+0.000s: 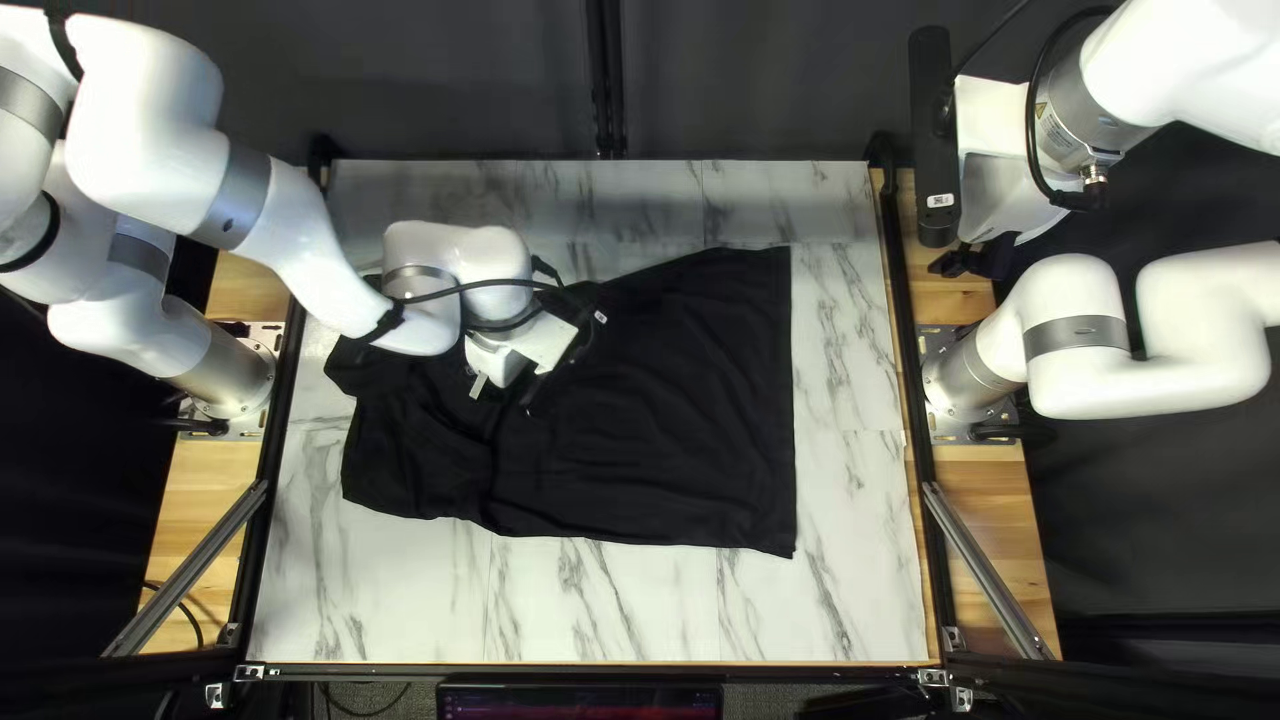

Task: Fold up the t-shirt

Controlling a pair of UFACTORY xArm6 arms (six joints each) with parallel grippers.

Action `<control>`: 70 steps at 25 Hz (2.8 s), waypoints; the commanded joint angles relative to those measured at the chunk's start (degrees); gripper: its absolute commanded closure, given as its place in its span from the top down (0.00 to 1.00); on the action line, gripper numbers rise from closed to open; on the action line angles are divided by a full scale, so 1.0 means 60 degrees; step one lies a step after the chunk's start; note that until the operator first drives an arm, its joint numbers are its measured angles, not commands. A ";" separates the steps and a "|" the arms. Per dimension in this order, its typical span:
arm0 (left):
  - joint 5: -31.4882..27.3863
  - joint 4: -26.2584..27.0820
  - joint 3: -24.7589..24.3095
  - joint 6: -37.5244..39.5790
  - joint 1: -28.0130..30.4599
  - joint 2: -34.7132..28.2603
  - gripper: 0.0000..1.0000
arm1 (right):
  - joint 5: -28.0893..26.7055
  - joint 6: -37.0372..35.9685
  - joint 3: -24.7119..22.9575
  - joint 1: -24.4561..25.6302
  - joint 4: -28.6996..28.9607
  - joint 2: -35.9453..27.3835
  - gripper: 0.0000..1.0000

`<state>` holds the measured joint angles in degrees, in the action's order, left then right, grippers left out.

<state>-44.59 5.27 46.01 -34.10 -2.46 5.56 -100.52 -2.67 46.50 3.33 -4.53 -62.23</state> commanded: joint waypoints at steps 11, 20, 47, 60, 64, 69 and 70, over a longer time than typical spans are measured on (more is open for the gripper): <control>0.0791 -0.1693 -0.0709 0.1300 -0.0801 -0.0063 1.00 | 0.0000 0.0000 0.0000 0.0000 0.0000 0.0000 1.00; -0.0035 -0.1815 0.0383 0.1316 -0.0573 0.0928 1.00 | 0.0000 0.0000 0.0000 0.0000 0.0000 0.0000 1.00; -0.1027 -0.0977 0.1291 0.0053 -0.0176 0.1536 1.00 | 0.0000 0.0000 0.0000 0.0000 0.0000 0.0000 1.00; -0.1139 -0.0942 0.1251 0.0083 0.0086 0.0841 1.00 | 0.0000 0.0000 0.0000 0.0000 0.0000 0.0000 1.00; -0.0742 -0.1362 0.1078 0.0322 -0.0254 0.1017 1.00 | 0.0000 0.0000 0.0000 0.0000 0.0000 0.0000 1.00; -0.0295 -0.1550 0.0939 0.0348 -0.0562 0.1344 1.00 | 0.0000 0.0000 0.0000 0.0000 0.0000 0.0000 1.00; -0.0249 -0.1584 0.0919 0.0365 -0.0602 0.1368 1.00 | 0.0000 0.0000 0.0000 0.0000 0.0000 0.0000 1.00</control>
<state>-46.99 -3.70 51.89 -32.12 -5.47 13.30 -100.52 -2.67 46.50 3.33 -4.53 -62.23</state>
